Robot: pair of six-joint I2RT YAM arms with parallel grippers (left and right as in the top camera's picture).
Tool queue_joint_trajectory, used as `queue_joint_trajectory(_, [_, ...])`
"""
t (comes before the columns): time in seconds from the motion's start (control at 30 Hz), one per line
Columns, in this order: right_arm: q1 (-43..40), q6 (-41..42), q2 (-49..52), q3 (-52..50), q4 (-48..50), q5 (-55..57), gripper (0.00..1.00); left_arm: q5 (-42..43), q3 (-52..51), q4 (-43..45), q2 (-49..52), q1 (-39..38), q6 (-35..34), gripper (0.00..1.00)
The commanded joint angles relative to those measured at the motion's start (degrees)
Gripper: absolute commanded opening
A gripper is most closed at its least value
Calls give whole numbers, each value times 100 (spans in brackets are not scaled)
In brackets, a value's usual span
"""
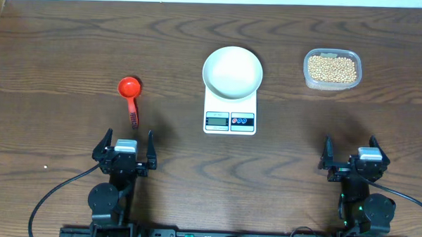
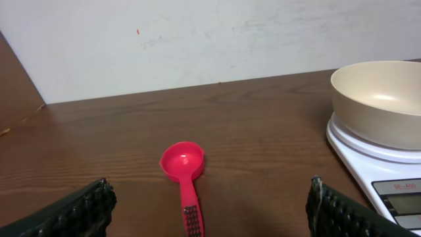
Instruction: Scoop item into bowl and weigh 50g on scale
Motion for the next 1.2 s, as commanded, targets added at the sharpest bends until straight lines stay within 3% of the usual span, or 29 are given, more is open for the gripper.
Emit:
queue_joint_trajectory(0.0, [28,-4,-26,-17,-9,-50,99,76,-107,-181,7,28,13,95])
queue_joint_trajectory(0.7, [28,-4,-26,-17,-9,-50,99,83,-105,-146,7,28,11,95])
queue_joint_trajectory(0.87, [28,-7,-26,-17,-9,-50,99,688,-105,48,7,24,-52,95])
queue_joint_trajectory(1.17, [28,-4,-24,-17,-9,-50,99,848,22,487,9,24,-20,95])
